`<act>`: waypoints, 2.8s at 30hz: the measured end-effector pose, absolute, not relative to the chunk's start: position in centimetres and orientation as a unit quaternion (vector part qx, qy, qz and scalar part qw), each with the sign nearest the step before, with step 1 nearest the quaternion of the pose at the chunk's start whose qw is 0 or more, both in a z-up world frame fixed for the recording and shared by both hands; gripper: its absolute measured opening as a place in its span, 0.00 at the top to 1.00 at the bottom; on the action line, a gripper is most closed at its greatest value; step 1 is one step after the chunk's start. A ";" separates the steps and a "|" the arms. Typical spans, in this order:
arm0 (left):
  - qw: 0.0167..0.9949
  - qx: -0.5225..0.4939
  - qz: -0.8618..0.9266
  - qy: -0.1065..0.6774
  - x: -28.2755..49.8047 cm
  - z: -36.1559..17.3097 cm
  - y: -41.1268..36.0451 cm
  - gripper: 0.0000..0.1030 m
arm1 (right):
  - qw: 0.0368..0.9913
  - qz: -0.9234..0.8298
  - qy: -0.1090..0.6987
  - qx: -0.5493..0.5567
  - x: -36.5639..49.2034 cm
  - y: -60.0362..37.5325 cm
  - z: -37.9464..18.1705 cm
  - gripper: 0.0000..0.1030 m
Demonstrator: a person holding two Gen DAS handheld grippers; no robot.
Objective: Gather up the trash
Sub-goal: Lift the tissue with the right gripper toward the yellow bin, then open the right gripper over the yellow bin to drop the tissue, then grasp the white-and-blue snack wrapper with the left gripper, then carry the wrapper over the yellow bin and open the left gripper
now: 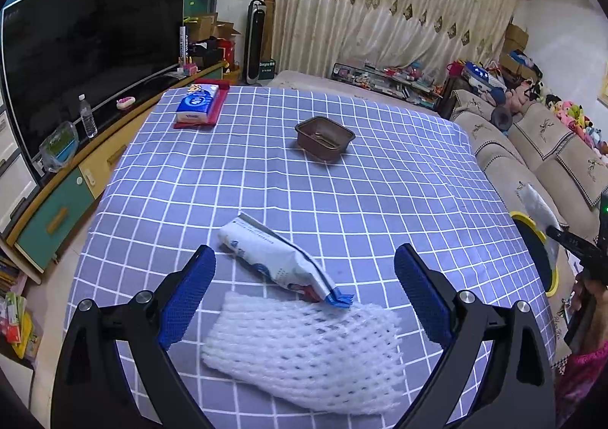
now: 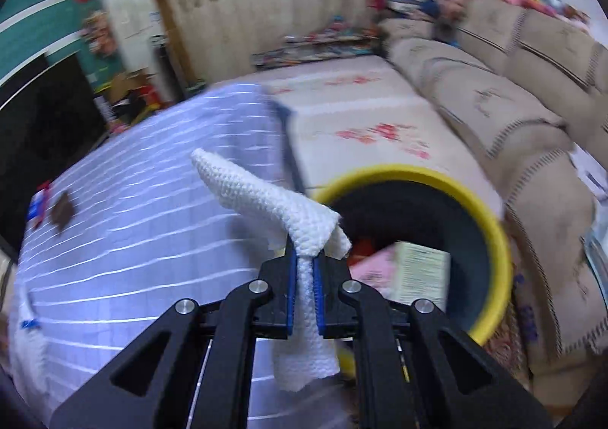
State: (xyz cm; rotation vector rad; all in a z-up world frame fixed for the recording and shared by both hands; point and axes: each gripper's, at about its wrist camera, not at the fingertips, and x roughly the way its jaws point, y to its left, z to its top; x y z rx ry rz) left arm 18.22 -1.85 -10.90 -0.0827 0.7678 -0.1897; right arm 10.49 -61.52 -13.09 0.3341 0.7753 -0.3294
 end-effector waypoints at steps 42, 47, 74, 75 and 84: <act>0.871 -0.023 -0.036 0.489 27.3 -17.8 -5.7 0.25 | 0.893 -0.180 0.367 0.191 9.3 -64.4 -14.6 0.37; 0.872 -0.006 -0.058 0.487 27.7 -17.6 -7.2 0.47 | 0.892 -0.178 0.367 0.194 9.1 -64.5 -14.6 0.37; 0.854 0.118 -0.248 0.442 23.3 -16.1 -24.7 0.73 | 0.895 -0.197 0.335 0.221 5.9 -67.1 -14.0 0.37; 0.853 0.121 -0.257 0.437 23.1 -15.7 -25.6 0.73 | 0.896 -0.199 0.330 0.223 5.4 -67.4 -13.8 0.37; 0.835 0.149 -0.324 0.419 22.0 -13.9 -33.0 0.73 | 0.902 -0.222 0.292 0.229 1.8 -69.8 -11.7 0.37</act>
